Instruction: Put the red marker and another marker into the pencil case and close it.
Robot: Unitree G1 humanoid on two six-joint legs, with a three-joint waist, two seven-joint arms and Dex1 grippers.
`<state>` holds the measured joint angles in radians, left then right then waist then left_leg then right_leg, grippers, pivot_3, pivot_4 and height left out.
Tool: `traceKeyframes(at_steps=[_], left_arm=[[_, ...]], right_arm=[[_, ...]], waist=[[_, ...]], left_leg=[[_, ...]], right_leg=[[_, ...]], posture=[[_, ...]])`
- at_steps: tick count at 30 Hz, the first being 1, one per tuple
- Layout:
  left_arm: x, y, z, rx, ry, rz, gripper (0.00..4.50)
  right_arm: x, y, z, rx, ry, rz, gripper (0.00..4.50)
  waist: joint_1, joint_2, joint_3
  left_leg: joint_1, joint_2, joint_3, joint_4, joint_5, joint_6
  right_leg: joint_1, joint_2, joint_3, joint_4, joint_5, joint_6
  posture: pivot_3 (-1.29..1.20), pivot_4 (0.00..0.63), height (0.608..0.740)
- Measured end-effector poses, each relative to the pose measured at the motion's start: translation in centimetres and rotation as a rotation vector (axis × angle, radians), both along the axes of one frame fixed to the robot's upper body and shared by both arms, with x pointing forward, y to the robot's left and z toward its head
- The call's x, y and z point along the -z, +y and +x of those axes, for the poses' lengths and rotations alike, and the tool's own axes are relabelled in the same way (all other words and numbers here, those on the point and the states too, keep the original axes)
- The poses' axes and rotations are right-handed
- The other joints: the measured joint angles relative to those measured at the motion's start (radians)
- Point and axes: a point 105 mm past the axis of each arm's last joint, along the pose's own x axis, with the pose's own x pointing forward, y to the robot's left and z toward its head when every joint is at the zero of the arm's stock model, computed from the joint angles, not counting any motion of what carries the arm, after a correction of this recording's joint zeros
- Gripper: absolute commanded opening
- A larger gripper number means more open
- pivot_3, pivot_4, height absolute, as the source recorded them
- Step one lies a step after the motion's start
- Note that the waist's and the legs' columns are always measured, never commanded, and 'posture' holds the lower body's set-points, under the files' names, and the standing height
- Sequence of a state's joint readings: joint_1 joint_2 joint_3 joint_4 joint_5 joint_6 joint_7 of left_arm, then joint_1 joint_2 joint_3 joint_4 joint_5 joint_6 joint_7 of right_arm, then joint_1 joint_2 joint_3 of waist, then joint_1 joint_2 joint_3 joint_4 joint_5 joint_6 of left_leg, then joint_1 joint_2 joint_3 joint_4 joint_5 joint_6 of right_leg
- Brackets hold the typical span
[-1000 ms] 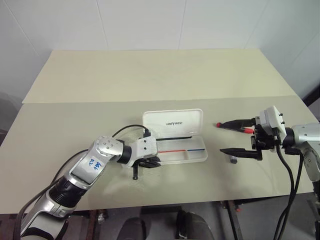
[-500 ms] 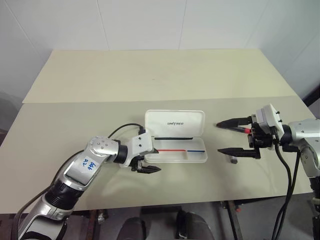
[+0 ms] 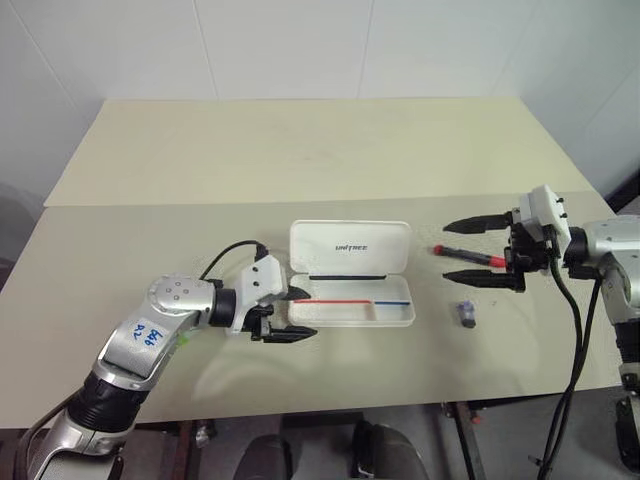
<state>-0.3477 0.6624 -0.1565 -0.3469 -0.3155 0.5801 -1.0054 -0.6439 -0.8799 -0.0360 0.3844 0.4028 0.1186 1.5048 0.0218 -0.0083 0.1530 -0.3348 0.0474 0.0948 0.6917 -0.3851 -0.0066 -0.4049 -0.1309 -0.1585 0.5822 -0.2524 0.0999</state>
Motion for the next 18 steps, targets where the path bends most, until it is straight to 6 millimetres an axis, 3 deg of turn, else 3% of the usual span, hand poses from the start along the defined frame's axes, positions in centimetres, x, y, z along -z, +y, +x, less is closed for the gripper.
traceKeyframes(at_steps=[8,18], left_arm=[[-3.1,1.5,-0.7,0.047,-0.101,-0.151,3.38],[-7.1,5.5,-1.7,0.067,-0.157,-0.207,3.38]], right_arm=[[1.4,-3.0,2.7,0.135,0.043,-0.067,4.50],[5.5,-4.5,4.4,0.249,0.142,-0.164,4.50]], waist=[[-0.005,0.001,0.001],[-0.027,0.003,0.002]], left_leg=[[0.000,0.000,0.001,0.000,0.000,0.000],[0.000,0.000,0.001,-0.002,0.000,0.000]], right_leg=[[0.000,0.000,0.000,-0.001,0.000,0.000],[0.000,0.000,0.000,-0.001,0.000,0.000]], posture=[[0.00,0.150,0.740],[0.00,0.150,0.740]])
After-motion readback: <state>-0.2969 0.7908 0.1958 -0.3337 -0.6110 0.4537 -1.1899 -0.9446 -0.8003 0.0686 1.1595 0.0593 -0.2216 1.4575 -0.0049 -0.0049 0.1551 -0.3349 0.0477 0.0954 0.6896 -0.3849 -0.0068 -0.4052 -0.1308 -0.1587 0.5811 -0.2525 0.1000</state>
